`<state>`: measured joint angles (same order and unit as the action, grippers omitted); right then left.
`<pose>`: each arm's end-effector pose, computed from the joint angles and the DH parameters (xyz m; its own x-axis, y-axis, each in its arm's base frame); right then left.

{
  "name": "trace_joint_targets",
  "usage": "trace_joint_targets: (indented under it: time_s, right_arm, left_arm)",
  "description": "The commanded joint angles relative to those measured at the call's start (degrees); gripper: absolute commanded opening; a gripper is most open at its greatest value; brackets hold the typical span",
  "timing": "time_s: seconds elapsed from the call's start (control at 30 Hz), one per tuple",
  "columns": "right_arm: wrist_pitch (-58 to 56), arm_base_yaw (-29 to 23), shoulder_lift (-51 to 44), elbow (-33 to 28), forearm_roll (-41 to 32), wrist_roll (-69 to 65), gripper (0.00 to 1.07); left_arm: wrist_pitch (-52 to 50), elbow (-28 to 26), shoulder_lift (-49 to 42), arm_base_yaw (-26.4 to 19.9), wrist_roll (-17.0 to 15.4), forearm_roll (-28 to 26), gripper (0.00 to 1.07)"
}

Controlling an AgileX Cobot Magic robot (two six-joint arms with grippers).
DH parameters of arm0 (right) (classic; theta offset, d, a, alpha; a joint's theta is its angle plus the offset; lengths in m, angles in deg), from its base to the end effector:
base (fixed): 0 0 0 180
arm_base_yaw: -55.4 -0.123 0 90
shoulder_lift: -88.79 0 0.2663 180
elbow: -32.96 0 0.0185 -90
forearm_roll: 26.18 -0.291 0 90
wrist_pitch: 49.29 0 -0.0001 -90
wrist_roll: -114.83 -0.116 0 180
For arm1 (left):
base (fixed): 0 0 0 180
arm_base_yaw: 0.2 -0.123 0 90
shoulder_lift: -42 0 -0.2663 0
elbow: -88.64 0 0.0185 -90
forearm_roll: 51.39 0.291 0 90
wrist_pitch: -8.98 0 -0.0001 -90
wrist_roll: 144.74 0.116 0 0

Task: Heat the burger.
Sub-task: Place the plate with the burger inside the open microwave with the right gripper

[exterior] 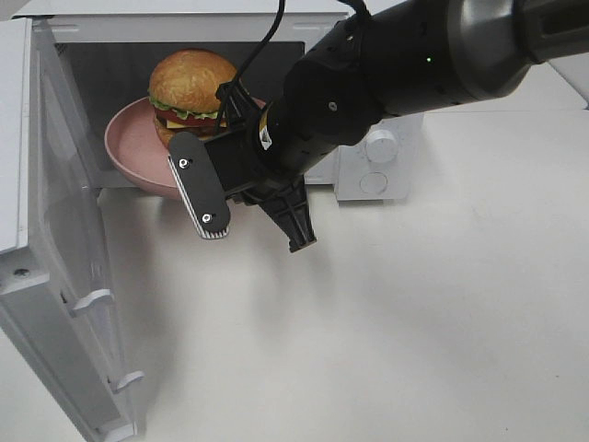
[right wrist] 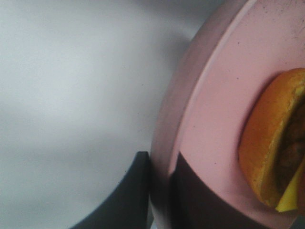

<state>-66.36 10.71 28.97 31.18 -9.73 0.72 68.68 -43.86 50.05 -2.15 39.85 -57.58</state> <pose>0.3390 0.3217 0.1284 0.5774 -0.8157 -0.0350 -0.6218 -0.4116 -0.6663 0.0707 -0.0084 0.2911 -0.4226 0.0110 -0.9063 0.0611 0.9980 -0.0164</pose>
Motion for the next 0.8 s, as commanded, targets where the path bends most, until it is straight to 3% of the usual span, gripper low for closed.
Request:
trace_joint_targets:
  time_s: [0.03, 0.8]
  right_arm:
    - [2.98, 0.23, 0.34, 2.64, 1.32, -0.23, 0.00]
    - [-1.72, 0.80, 11.12, 18.62, 2.92, -6.13, 0.00]
  left_arm:
    - [-0.23, 0.29, -1.20, 0.40, 0.06, -0.06, 0.98]
    - [-0.23, 0.29, -1.20, 0.40, 0.06, -0.06, 0.98]
